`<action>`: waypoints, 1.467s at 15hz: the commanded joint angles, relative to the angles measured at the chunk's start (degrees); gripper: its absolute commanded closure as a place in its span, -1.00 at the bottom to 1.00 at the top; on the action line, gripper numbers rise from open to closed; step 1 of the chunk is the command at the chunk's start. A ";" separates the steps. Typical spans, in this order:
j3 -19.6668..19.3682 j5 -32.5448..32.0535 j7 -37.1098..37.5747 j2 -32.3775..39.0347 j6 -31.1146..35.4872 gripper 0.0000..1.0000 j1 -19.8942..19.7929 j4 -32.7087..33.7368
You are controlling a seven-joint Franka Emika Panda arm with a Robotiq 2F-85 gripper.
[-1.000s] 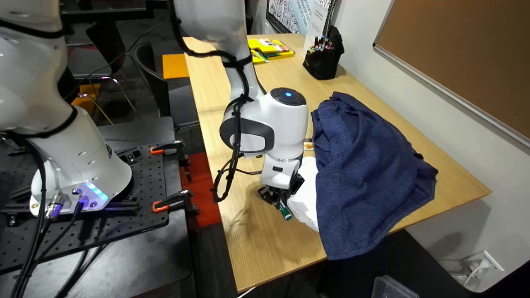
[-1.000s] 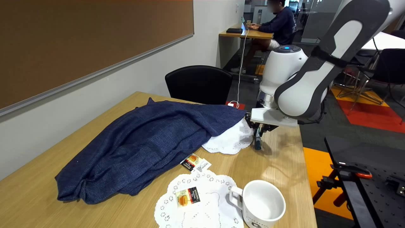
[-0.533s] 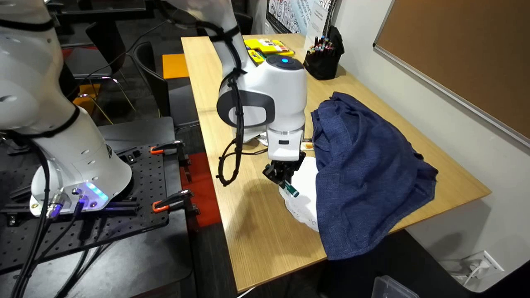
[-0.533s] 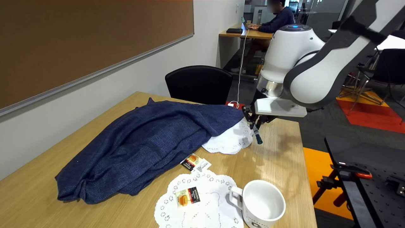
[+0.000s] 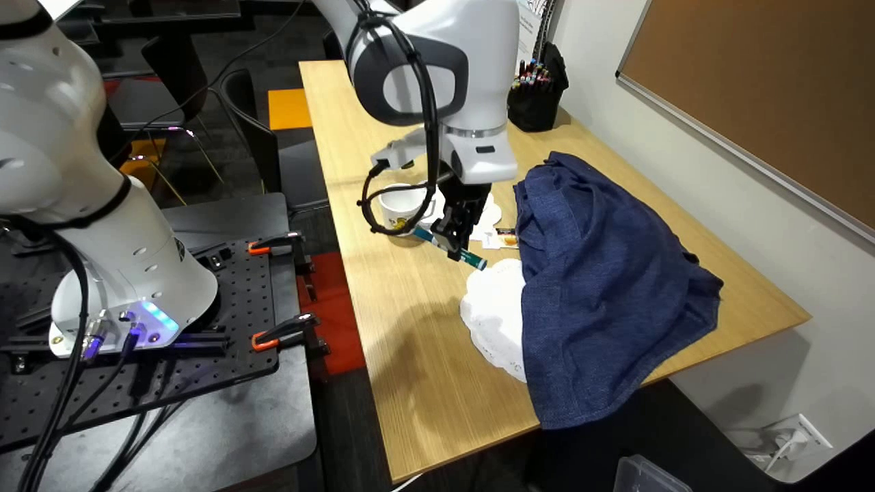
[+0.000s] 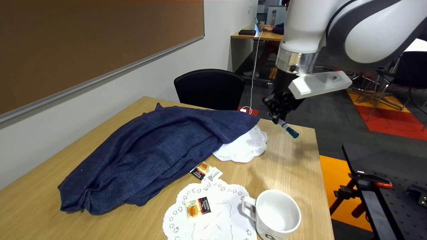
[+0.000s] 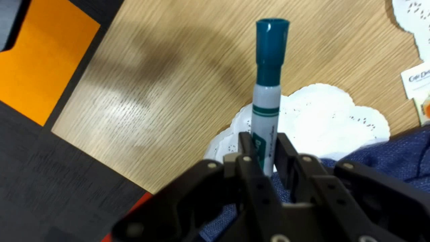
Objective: Put the marker into the mug.
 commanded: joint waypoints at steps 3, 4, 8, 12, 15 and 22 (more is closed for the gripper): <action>8.09 -0.35 -13.92 -8.50 -10.17 0.90 -3.83 -0.19; 8.98 -0.17 -16.79 -9.04 -11.05 0.90 -4.10 -0.03; 11.56 -0.37 -28.40 -10.45 -14.33 0.90 -4.37 0.70; 12.64 -2.15 -39.20 -10.87 -15.83 0.90 -4.34 1.75; 11.77 0.85 -48.26 -10.93 -14.95 0.90 -4.10 2.50; 12.49 -0.01 -46.28 -9.98 -13.45 0.59 -4.59 2.07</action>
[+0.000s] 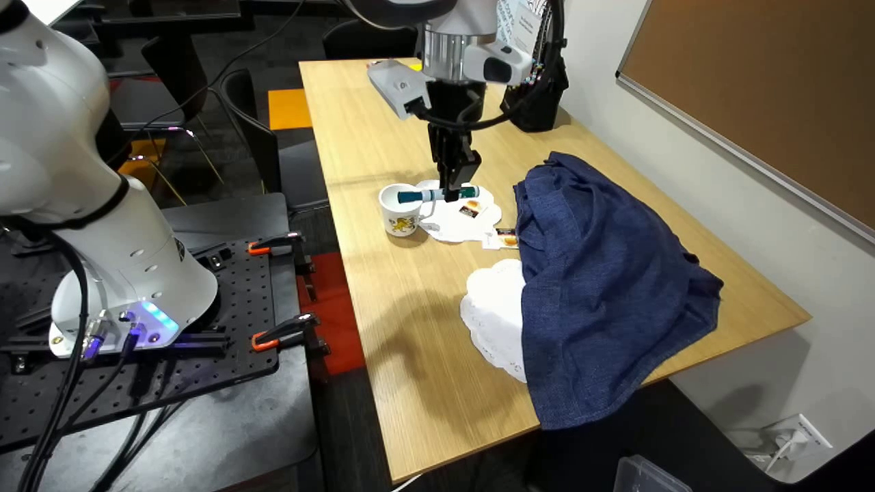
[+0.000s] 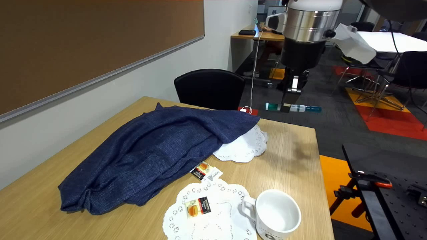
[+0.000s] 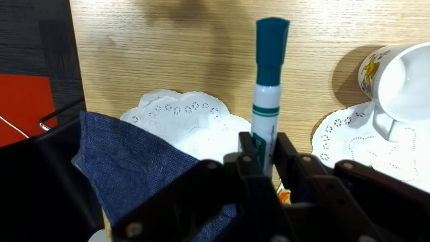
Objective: Put the marker into the mug.
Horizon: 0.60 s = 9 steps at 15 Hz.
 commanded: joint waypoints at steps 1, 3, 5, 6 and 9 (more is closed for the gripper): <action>0.99 0.26 -0.19 0.00 -0.09 0.59 -0.98 0.06; 0.66 1.79 -2.19 0.17 -0.18 0.90 -0.64 0.26; -0.28 5.03 -7.50 0.12 0.25 0.90 -0.16 0.34; -0.74 7.38 -10.72 0.00 0.24 0.90 0.00 0.44; -2.61 15.45 -22.18 0.02 -0.66 0.90 0.26 1.33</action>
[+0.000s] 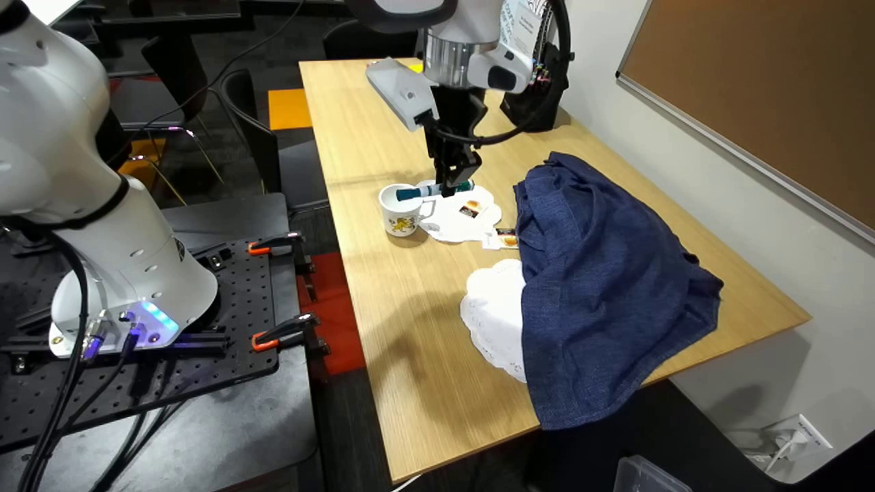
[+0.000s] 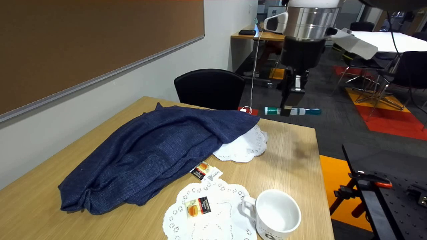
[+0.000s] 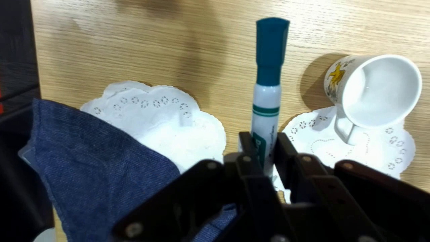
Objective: Put the marker into the mug.
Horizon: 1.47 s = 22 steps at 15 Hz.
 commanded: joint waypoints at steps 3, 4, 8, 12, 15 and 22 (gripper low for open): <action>-4.04 13.97 -21.68 0.18 -1.44 0.90 0.36 2.45; -4.63 15.78 -24.96 0.28 -1.91 0.90 0.35 2.84; -5.87 22.31 -39.15 0.65 -1.37 0.90 0.62 2.90; -6.54 31.66 -55.27 0.68 -2.42 0.90 1.01 2.87; -6.86 40.19 -66.32 0.76 -4.46 0.90 0.71 2.92; -8.48 55.21 -88.74 3.15 -18.40 0.90 -2.40 3.49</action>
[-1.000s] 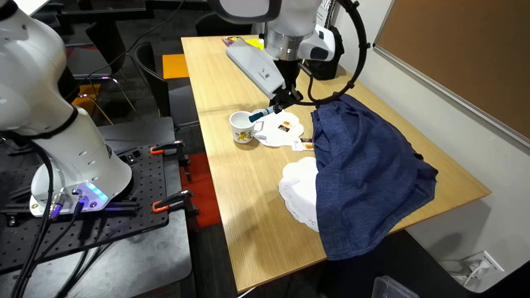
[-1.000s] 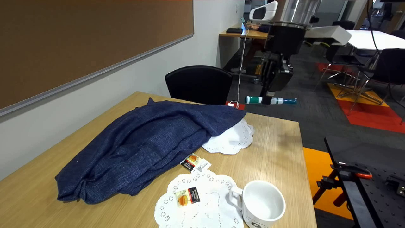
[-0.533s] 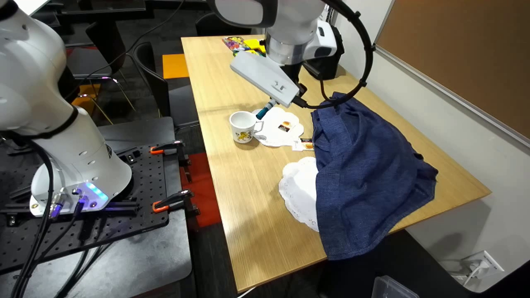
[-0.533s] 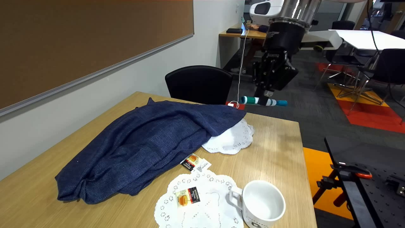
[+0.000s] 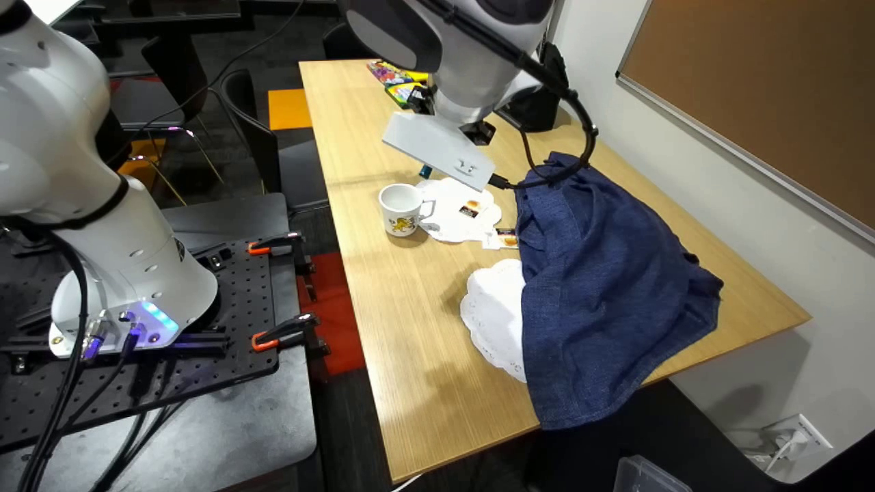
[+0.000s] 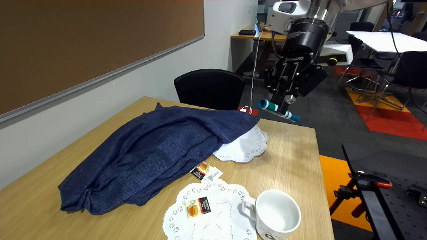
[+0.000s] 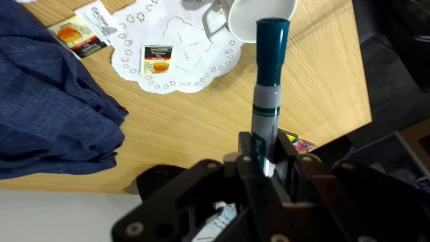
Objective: Put the marker into the mug.
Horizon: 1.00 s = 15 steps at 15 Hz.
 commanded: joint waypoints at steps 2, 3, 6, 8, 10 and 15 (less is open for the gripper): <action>1.12 2.91 -5.27 0.98 -4.93 0.59 -2.85 0.25; 0.98 3.71 -7.10 1.56 -6.54 0.59 -3.41 0.36; 0.94 4.13 -8.16 2.58 -7.38 0.59 -3.85 0.78; 0.94 4.13 -8.16 2.64 -7.50 0.59 -3.85 0.95; 0.96 5.56 -10.57 3.06 -8.77 0.90 -3.65 1.34; 0.99 12.11 -18.46 4.37 -11.39 0.90 -3.99 1.09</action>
